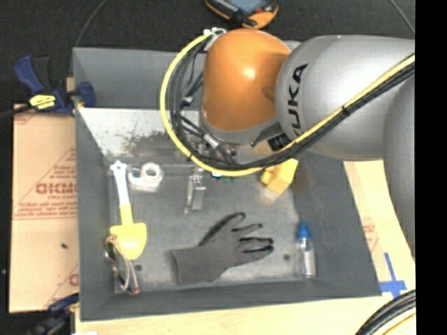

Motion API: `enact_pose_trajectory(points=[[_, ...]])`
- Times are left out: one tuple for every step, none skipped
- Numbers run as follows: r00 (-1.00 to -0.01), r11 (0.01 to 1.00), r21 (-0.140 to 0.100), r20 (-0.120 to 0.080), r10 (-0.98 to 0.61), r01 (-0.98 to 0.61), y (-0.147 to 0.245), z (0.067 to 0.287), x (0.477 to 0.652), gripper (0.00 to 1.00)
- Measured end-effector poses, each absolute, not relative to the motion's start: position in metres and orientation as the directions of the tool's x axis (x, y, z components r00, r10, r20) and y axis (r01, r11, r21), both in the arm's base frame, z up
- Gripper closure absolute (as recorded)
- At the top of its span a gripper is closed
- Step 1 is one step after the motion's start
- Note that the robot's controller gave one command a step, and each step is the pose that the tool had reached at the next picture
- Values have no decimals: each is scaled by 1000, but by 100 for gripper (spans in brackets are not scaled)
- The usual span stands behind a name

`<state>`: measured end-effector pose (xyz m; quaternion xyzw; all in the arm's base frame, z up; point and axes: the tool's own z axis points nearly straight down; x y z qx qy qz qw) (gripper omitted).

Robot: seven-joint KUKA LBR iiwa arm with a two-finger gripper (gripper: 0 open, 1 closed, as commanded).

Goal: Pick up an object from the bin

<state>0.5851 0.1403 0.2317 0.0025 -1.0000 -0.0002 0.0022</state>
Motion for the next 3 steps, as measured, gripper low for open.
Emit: enact_pose_trajectory(points=[[-1000,1000,2,-4,0,0,139,237,586,0],[-954,954,0,-2,-298,-298,121,150,552,0],[-933,933,0,-5,-359,-359,88,160,510,0]])
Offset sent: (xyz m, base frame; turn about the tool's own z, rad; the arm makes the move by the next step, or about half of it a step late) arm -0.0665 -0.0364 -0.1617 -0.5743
